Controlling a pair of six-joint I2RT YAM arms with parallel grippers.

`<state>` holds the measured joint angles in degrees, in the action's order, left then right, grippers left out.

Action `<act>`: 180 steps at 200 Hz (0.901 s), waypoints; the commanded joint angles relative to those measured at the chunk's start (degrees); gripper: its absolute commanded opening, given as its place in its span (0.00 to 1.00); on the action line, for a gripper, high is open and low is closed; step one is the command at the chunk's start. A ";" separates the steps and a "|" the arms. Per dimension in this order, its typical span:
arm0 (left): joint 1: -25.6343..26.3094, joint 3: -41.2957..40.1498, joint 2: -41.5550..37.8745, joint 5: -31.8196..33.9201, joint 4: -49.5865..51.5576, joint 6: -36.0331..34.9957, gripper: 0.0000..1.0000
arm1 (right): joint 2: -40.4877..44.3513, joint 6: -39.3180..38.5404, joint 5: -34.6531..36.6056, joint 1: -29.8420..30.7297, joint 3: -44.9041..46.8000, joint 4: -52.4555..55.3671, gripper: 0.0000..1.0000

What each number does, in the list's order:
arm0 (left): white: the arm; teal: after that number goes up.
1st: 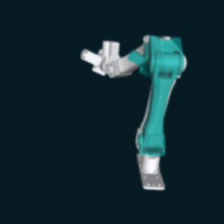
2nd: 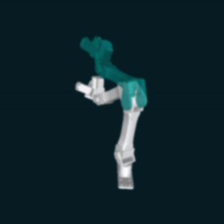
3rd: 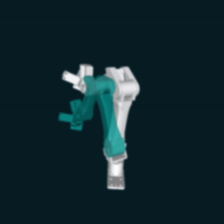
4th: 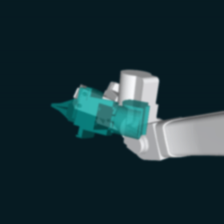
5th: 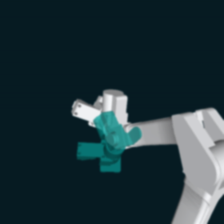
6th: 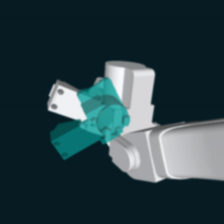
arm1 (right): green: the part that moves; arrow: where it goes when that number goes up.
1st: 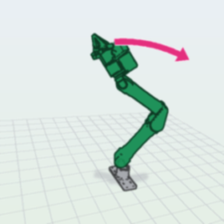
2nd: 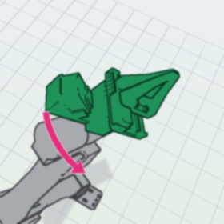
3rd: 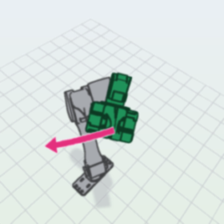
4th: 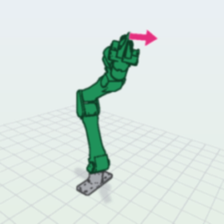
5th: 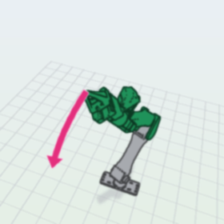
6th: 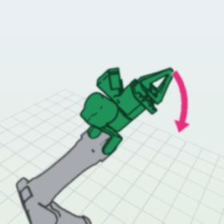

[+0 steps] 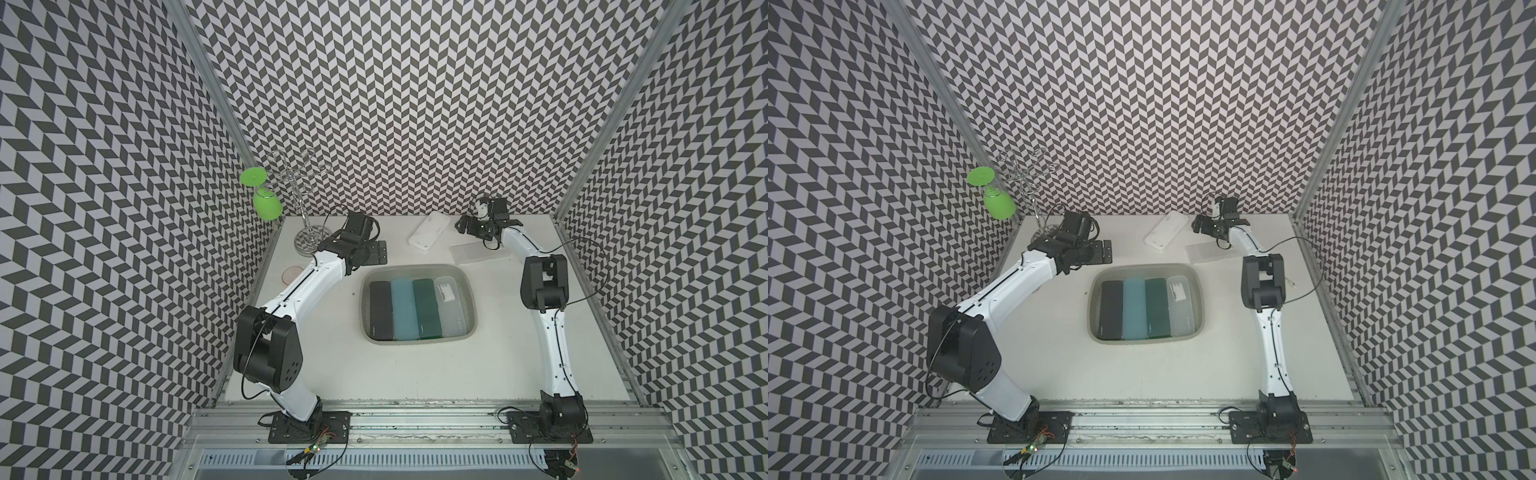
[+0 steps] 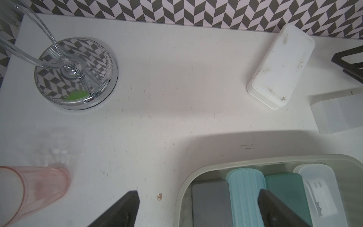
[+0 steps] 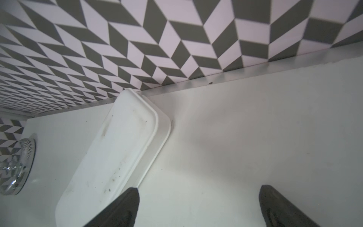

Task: Put the pencil case into the storage box
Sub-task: Move the pencil case to the center of the board.

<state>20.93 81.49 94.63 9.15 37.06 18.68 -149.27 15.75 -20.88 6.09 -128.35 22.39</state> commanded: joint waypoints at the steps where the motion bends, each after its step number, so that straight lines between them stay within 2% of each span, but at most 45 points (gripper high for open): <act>1: -0.55 -0.62 -0.48 -0.62 -0.32 -1.36 0.99 | -1.50 -0.74 -5.10 2.10 1.22 1.12 0.99; 45: -0.81 -0.20 0.44 -2.02 0.01 -1.32 0.99 | 6.20 -4.88 -5.44 2.71 14.83 1.65 0.99; 86: -0.81 0.07 0.99 -3.06 0.03 -0.98 1.00 | 9.25 -11.60 -1.80 1.20 18.06 13.48 1.00; 126: -0.80 0.13 1.04 -3.49 0.30 -1.01 1.00 | 19.18 -12.01 -1.14 -1.84 31.65 12.20 1.00; 180: -0.86 -0.02 1.06 -4.05 0.38 -0.69 1.00 | 29.83 -15.30 -0.21 -2.18 43.53 14.96 1.00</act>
<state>20.32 81.30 94.96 5.98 37.23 17.85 -122.78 1.91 -22.31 3.44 -90.15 31.44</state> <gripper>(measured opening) 0.995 0.995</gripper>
